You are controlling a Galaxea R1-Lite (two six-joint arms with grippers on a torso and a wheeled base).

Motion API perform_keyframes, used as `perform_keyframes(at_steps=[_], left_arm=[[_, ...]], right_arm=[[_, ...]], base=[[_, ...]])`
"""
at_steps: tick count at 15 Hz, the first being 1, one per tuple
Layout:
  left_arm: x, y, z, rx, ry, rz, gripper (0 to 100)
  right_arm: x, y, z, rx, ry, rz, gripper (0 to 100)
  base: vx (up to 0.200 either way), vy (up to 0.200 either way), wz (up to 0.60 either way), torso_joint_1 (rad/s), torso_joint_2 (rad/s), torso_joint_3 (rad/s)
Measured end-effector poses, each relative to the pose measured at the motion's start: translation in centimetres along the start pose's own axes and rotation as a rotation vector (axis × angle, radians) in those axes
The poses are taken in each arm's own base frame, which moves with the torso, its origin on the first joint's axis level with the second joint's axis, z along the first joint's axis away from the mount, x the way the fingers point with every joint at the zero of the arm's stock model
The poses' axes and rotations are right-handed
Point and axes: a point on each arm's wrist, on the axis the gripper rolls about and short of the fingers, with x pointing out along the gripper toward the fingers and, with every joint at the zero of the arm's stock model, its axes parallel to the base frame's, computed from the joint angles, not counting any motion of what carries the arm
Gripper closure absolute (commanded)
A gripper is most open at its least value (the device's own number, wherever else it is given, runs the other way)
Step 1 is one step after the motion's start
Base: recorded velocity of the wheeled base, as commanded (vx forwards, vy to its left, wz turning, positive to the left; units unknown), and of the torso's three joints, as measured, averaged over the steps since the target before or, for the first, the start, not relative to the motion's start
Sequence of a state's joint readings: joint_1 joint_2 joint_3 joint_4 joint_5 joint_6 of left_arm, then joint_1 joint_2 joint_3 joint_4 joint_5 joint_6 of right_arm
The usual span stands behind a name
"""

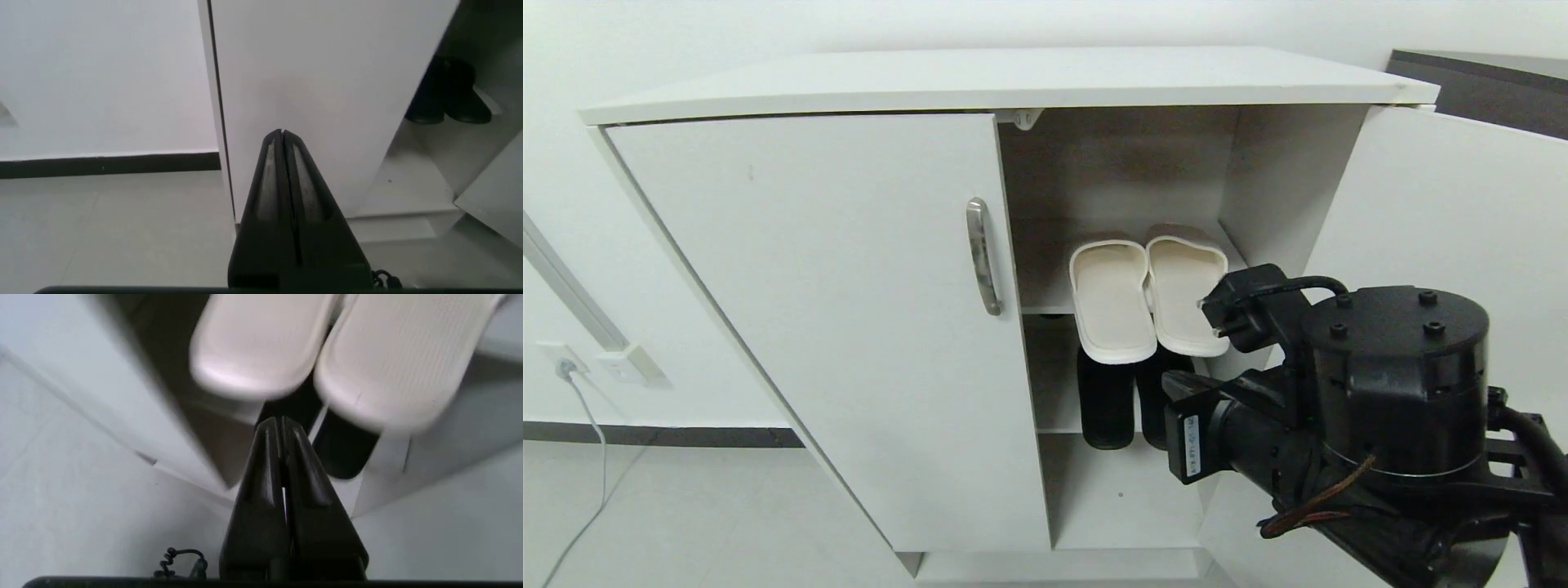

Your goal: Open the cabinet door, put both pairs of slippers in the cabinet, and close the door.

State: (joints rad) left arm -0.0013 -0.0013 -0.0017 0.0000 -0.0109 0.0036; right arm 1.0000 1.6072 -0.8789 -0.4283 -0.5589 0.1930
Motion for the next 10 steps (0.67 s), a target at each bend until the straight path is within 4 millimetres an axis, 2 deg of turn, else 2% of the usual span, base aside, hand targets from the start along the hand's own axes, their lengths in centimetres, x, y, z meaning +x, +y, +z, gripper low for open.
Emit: perform_keyframes(at_steps=[10], left_arm=[[0.0,0.0,0.0,0.0,0.0,0.0,100]], right_arm=[[0.31,-0.09,-0.53,0.004,-0.008,0.002,100]], base=[[-0.2,0.0,0.0,0.002,0.0,0.002]])
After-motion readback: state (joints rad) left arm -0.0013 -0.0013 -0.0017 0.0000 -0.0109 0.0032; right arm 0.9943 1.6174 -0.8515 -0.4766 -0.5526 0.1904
